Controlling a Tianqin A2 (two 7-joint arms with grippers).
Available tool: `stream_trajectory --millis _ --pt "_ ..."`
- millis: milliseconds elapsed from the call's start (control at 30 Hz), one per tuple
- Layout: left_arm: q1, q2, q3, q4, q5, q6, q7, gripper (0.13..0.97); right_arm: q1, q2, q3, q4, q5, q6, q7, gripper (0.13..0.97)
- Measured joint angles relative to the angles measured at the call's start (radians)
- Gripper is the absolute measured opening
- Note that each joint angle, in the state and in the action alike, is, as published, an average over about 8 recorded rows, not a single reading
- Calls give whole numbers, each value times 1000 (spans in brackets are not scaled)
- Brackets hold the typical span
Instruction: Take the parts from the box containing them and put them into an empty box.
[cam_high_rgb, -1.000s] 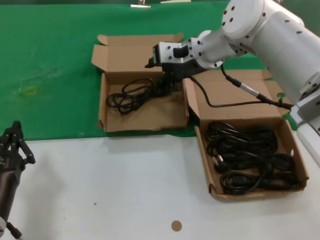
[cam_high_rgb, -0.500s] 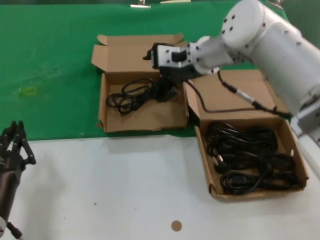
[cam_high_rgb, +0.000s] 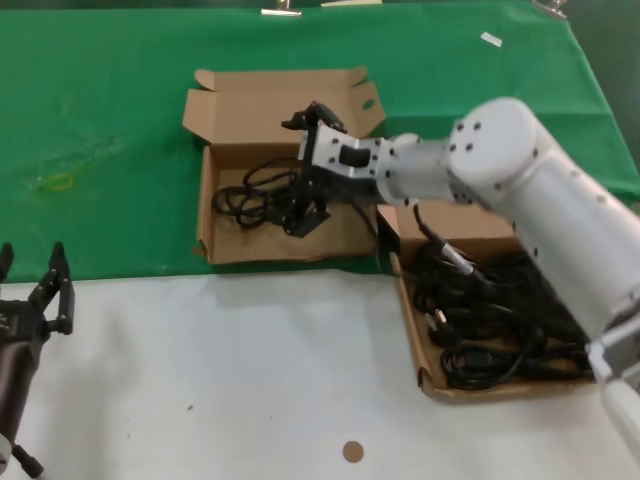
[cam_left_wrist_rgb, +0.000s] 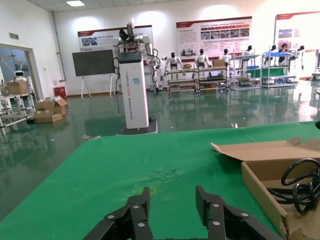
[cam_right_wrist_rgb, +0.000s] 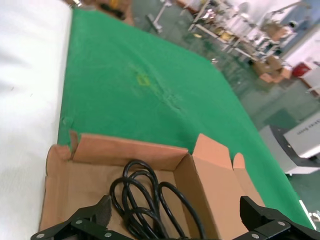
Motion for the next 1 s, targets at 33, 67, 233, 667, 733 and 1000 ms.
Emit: stream_trajectory --millis 33,67,233,667,733,1000 --pt "0 0 0 0 0 0 0 300 -18 3 8 17 8 11 4 846" --pt "0 0 0 0 0 0 0 322 -37 6 16 34 16 22 9 861" --pt "0 0 0 0 0 0 0 433 -133 23 57 124 58 78 31 916" --pt "0 0 0 0 0 0 0 679 -377 66 163 354 164 223 89 964" --pt "0 0 0 0 0 0 0 700 -415 73 180 389 181 246 98 965" --pt "0 0 0 0 0 0 0 846 -566 99 245 530 246 335 133 966"
